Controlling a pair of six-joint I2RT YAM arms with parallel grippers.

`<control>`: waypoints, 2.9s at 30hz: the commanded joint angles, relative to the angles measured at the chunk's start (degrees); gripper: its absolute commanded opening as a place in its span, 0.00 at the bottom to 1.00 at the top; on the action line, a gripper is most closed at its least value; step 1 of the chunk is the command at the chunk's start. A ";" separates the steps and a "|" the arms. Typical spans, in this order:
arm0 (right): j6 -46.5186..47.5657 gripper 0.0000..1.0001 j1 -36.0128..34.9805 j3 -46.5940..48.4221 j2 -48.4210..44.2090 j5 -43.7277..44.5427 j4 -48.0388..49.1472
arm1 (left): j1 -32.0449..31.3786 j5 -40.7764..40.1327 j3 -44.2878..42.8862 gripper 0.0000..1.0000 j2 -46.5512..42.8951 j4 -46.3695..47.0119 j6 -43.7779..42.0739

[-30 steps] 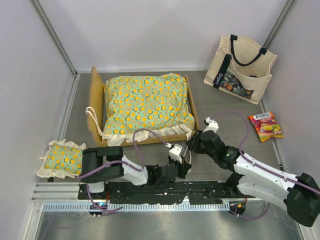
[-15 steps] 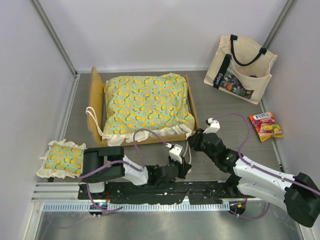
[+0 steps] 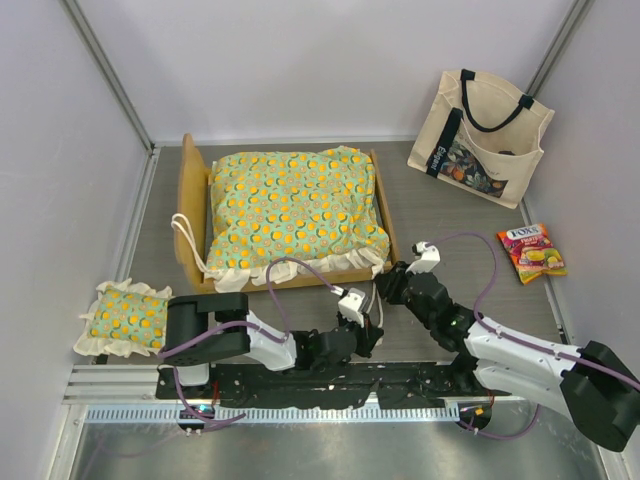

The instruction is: Set up the pet bed

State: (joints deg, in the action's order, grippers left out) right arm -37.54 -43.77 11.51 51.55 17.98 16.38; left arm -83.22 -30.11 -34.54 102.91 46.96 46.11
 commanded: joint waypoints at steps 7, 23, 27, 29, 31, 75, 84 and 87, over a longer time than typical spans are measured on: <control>3.34 0.16 -0.09 -0.52 1.36 2.24 8.49 | 0.25 -1.09 0.88 0.00 0.01 3.49 -0.23; 5.72 0.01 -0.09 1.32 -11.46 -4.52 -9.33 | 3.50 1.28 2.11 0.00 -5.09 1.47 0.12; 5.81 0.01 -0.09 1.41 -13.05 -4.88 -12.95 | 5.17 3.82 2.03 0.00 -7.90 0.59 0.04; 5.90 0.01 -0.09 1.24 -12.88 -5.14 -13.39 | 5.61 4.18 1.85 0.00 -9.39 0.42 0.12; 5.81 0.01 -0.09 0.97 -12.44 -5.67 -13.74 | 6.31 4.18 2.20 0.00 -10.36 -0.37 1.17; 6.51 0.01 -0.09 6.68 -14.20 -13.76 -16.74 | 21.52 27.56 -16.70 0.00 5.37 -11.97 10.24; 6.08 0.01 -0.18 7.92 -14.19 -10.86 -14.97 | 20.29 29.84 -18.37 0.01 6.60 -24.10 4.96; 5.46 0.01 -0.09 7.39 -15.42 -9.46 -15.41 | 20.11 29.84 -17.93 0.08 5.90 -24.64 3.90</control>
State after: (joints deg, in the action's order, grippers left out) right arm -31.24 -43.44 15.53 38.22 6.57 -6.42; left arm -61.41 -4.56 -53.17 107.26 32.05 53.10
